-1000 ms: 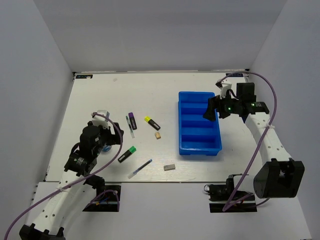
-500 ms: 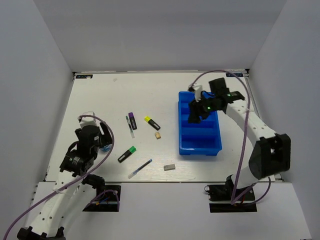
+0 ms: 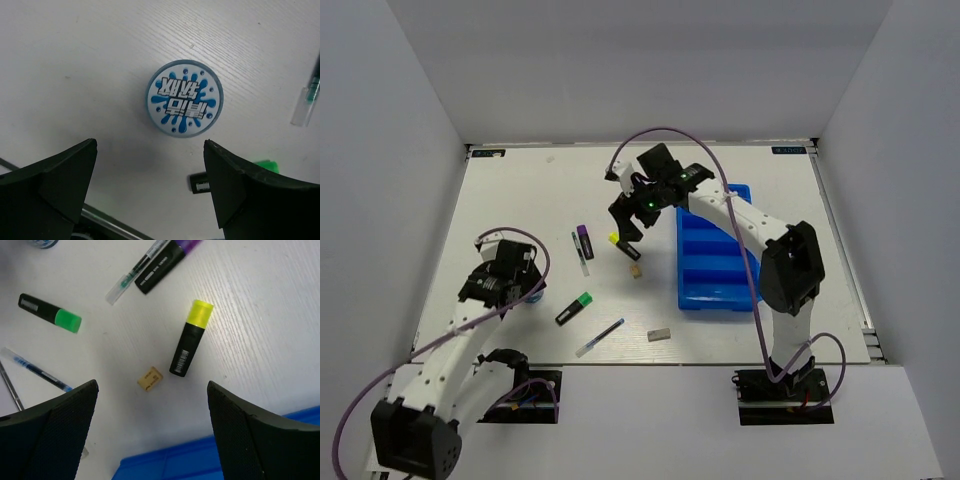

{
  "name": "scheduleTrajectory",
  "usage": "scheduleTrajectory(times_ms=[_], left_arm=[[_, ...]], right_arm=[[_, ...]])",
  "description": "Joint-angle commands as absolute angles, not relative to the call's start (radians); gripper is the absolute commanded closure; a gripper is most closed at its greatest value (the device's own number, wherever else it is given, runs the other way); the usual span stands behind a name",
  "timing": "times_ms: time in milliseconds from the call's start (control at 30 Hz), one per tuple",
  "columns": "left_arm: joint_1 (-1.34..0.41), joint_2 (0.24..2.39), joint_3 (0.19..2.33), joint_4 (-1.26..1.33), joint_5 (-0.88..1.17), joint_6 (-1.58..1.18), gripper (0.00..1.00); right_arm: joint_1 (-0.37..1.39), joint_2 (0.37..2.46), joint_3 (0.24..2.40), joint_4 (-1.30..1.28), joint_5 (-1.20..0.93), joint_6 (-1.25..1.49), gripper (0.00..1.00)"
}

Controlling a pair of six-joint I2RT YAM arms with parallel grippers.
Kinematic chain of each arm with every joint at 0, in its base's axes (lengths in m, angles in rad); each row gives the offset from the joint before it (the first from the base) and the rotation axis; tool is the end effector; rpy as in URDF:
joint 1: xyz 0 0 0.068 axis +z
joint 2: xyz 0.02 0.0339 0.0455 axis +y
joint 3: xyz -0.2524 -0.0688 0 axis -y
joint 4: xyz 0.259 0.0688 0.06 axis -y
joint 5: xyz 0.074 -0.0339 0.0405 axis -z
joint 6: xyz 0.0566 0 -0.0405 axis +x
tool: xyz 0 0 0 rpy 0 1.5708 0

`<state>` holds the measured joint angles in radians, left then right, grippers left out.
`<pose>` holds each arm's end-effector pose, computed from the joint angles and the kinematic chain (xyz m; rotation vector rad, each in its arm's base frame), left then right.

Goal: Sort the stationery into containers
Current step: Grab a piece of stationery with the left arm, then place the stationery into the container

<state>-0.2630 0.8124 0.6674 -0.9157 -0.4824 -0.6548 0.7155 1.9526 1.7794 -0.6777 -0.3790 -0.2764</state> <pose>0.1729 -0.0194 0.2103 -0.6355 2.3892 0.2592 0.3357 0.3195 0.2670 -1.3165 2.0629 0.6570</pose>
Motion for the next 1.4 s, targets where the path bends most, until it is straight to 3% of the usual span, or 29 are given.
scheduleTrajectory(times_ms=[0,233,500,700,833,867,900,933,967,1133,1233,1267,1300,1333,1367], left_arm=[[-0.215,0.894,0.651,-0.789,-0.381,-0.678,0.03],[-0.163,1.057,0.672,-0.683,-0.267,-0.612,0.03],[-0.111,1.134,0.646,-0.609,-0.259,-0.595,0.07],[-0.106,1.192,0.672,-0.612,-0.27,-0.578,0.4],[-0.106,1.195,0.704,-0.62,-0.256,-0.549,1.0],[-0.118,1.181,0.712,-0.624,-0.255,-0.545,1.0],[-0.145,1.174,0.735,-0.627,-0.256,-0.537,1.0],[-0.182,1.163,0.767,-0.632,-0.252,-0.507,1.0],[-0.204,1.149,0.785,-0.638,-0.239,-0.497,1.0],[-0.429,1.204,1.04,-0.655,-0.16,-0.41,1.0],[-0.517,1.334,1.205,-0.611,-0.002,-0.374,1.0],[-0.538,1.365,1.315,-0.574,0.147,-0.368,1.0],[-0.557,1.476,1.418,-0.557,0.185,-0.359,1.0],[-0.567,1.515,1.419,-0.545,0.208,-0.359,1.0],[-0.586,1.558,1.502,-0.538,0.23,-0.36,1.0]], right_arm=[[0.69,1.892,1.704,-0.649,-0.316,-0.218,0.09],[0.681,1.695,1.398,-0.52,-0.268,-0.258,0.09],[0.673,1.628,1.321,-0.534,-0.288,-0.258,0.09],[0.657,1.566,1.273,-0.555,-0.293,-0.253,0.09],[0.641,1.485,1.211,-0.56,-0.266,-0.261,0.09],[0.641,1.462,1.198,-0.563,-0.252,-0.265,0.14],[0.635,1.445,1.177,-0.569,-0.208,-0.265,0.44],[0.634,1.43,1.149,-0.571,-0.181,-0.265,0.82],[0.63,1.373,1.135,-0.562,-0.046,-0.262,1.0],[0.598,1.192,0.976,-0.419,0.277,-0.18,1.0],[0.554,1.122,0.899,-0.333,0.443,-0.144,0.76],[0.543,1.118,0.862,-0.316,0.475,-0.127,0.74],[0.522,1.13,0.83,-0.281,0.494,-0.105,0.85],[0.5,1.138,0.806,-0.238,0.541,-0.104,0.86],[0.489,1.144,0.795,-0.223,0.57,-0.091,1.0]])
